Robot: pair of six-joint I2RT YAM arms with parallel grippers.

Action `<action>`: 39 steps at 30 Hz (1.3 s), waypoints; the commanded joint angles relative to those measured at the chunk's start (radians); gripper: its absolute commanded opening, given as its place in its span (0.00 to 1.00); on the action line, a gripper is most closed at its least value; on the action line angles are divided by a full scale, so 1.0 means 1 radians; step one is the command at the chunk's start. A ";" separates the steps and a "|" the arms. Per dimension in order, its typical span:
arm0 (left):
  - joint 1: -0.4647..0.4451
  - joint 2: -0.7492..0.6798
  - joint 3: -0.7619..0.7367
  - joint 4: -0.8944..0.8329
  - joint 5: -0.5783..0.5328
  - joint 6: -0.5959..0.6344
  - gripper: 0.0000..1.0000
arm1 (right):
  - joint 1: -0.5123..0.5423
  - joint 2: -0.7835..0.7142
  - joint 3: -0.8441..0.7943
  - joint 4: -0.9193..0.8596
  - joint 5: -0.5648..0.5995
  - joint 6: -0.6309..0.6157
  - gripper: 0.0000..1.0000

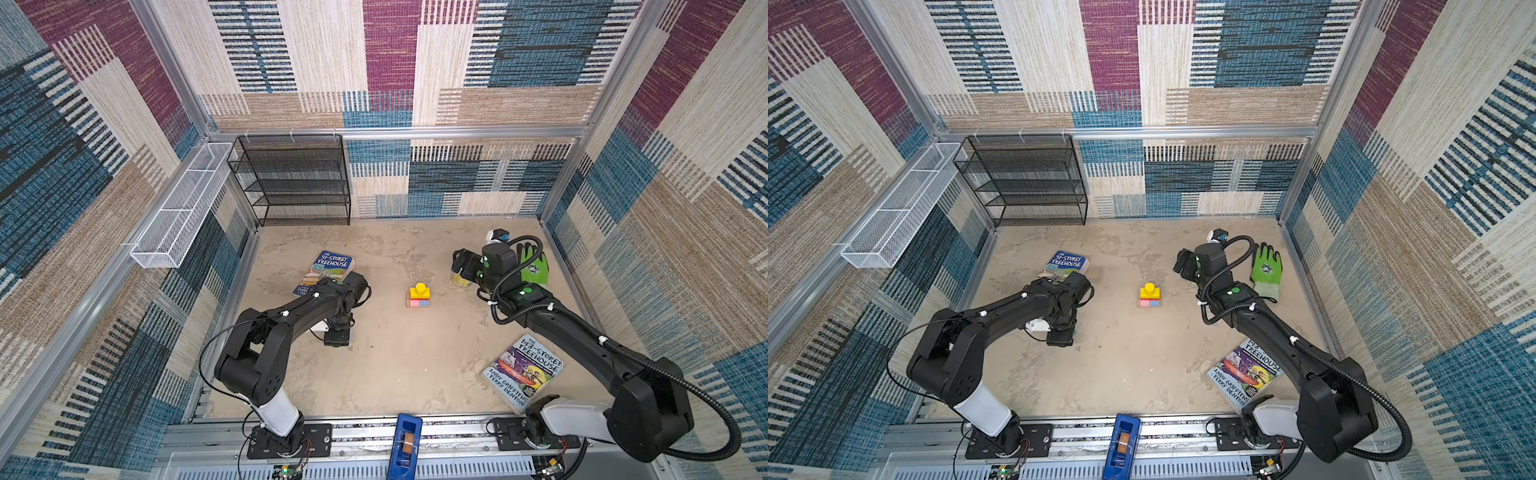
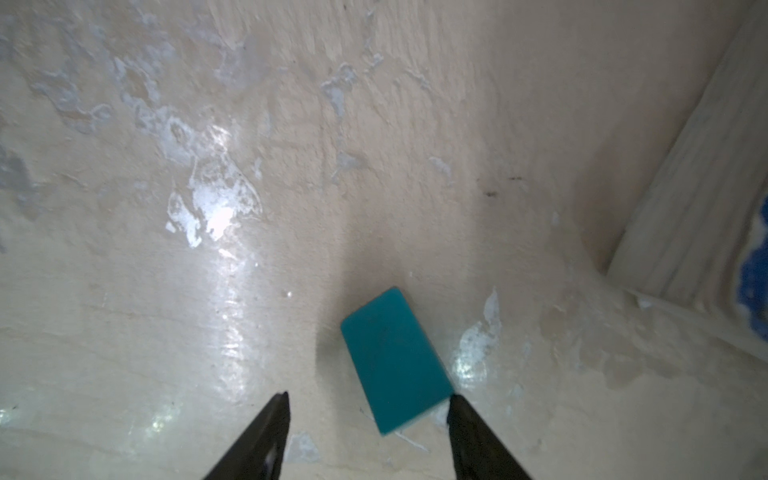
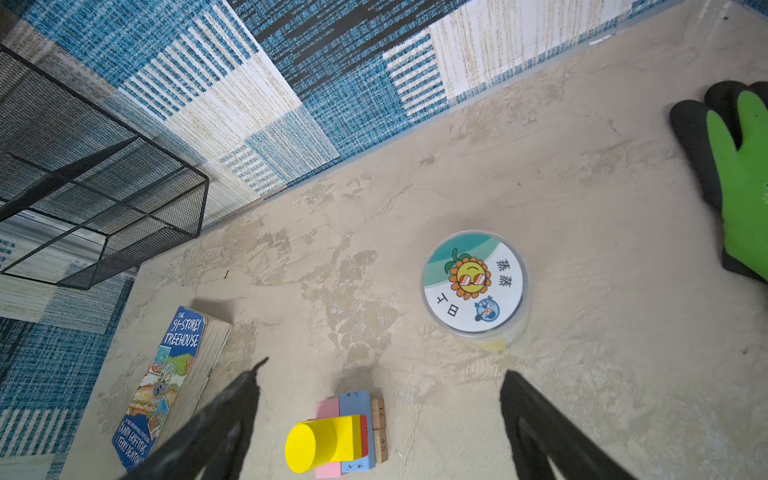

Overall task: Build the wood block tower
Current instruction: 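Lower the open left gripper around the teal block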

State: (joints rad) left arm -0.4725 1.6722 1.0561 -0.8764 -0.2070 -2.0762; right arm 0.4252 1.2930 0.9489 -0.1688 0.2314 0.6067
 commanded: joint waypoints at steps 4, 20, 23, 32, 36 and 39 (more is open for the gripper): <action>0.018 0.014 -0.013 0.002 -0.011 -0.111 0.62 | 0.000 0.002 0.002 0.019 0.015 -0.008 0.92; 0.025 -0.012 -0.016 0.032 -0.031 -0.083 0.75 | -0.002 0.007 0.004 0.017 0.011 -0.011 0.91; 0.025 -0.033 -0.037 0.053 -0.034 -0.103 0.79 | -0.001 0.005 0.001 0.017 0.011 -0.012 0.91; 0.029 -0.048 -0.094 0.093 -0.010 -0.155 0.78 | -0.002 0.005 -0.002 0.016 0.010 -0.009 0.91; 0.035 -0.042 -0.110 0.115 0.004 -0.169 0.78 | -0.002 0.005 -0.004 0.014 0.013 -0.006 0.91; 0.039 -0.035 -0.120 0.126 0.009 -0.171 0.77 | -0.002 0.004 -0.003 0.011 0.015 -0.006 0.91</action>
State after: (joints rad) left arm -0.4377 1.6325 0.9436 -0.7563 -0.2058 -2.0869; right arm 0.4240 1.3010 0.9485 -0.1696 0.2352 0.6003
